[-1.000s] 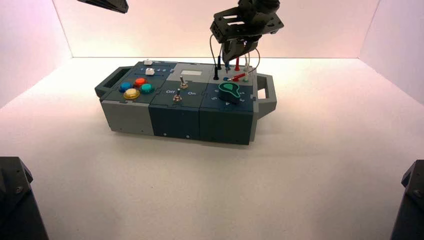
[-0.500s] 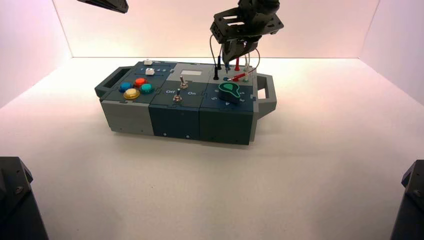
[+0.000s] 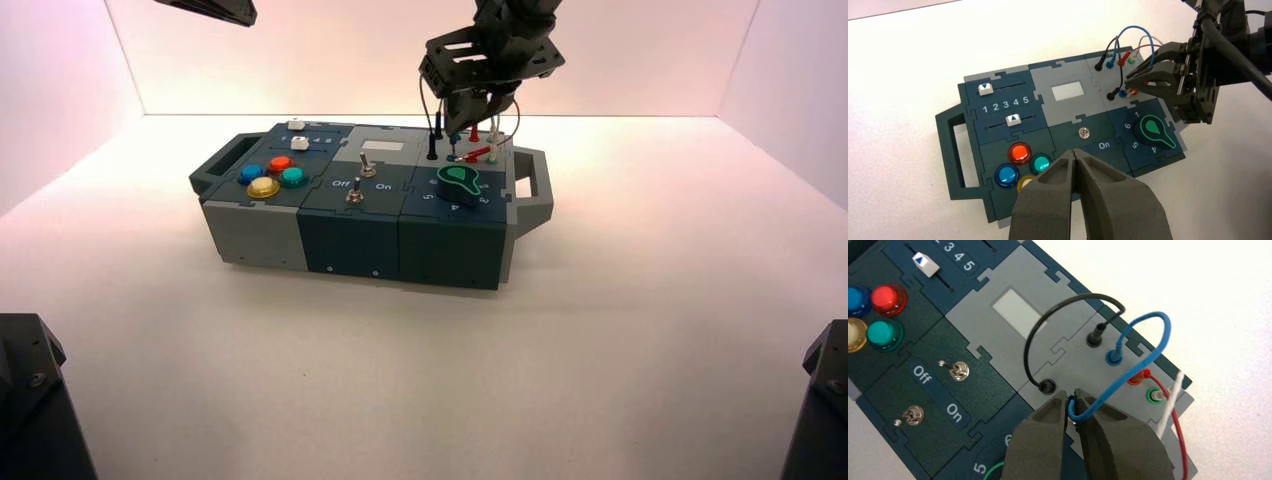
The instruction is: Insert the blue wire.
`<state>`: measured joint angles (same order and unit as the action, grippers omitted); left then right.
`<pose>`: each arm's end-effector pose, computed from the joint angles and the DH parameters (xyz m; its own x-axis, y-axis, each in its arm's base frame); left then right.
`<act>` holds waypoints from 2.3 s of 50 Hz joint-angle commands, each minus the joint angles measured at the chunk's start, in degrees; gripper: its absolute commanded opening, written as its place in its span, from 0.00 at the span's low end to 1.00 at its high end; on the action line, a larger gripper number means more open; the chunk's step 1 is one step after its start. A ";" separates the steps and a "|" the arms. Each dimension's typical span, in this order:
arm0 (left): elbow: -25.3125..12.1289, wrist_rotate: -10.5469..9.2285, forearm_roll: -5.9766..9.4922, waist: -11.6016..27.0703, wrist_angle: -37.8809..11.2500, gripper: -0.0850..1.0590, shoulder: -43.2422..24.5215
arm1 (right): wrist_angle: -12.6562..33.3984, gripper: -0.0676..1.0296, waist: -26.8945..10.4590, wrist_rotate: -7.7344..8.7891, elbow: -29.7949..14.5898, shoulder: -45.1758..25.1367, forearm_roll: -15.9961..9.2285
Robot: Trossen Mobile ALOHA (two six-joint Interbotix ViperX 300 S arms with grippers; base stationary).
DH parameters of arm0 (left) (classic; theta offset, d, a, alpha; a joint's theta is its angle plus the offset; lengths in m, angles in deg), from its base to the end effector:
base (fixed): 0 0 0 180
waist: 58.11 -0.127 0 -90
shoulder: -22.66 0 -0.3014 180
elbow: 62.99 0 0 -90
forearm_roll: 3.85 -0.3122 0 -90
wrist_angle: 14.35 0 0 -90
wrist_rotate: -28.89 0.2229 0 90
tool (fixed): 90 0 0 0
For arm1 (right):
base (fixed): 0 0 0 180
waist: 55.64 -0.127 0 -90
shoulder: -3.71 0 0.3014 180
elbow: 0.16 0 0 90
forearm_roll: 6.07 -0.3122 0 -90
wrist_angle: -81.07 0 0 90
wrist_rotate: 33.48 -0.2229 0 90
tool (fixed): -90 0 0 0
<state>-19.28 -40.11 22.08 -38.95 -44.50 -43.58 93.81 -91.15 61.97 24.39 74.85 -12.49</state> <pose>0.2851 -0.1509 0.1359 0.5501 -0.4237 -0.7196 0.4381 0.8801 -0.1832 0.3620 0.2650 0.0128 0.4399 0.3442 -0.8295 -0.5822 0.8125 0.0284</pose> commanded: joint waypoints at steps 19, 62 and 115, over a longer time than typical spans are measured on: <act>-1.05 0.44 -0.18 0.18 0.44 0.05 0.35 | -0.97 0.04 -0.62 0.09 -0.09 0.18 0.09; -0.79 0.62 -0.18 0.18 0.44 0.05 0.44 | -0.88 0.04 -0.62 0.18 2.02 -1.41 0.18; 1.32 3.25 -0.97 0.18 5.27 0.05 1.23 | 19.25 0.24 -0.62 1.05 1.32 14.85 2.11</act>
<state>-17.26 -37.38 21.29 -38.95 -39.84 -42.78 112.18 -91.59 62.85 27.12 87.68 -10.90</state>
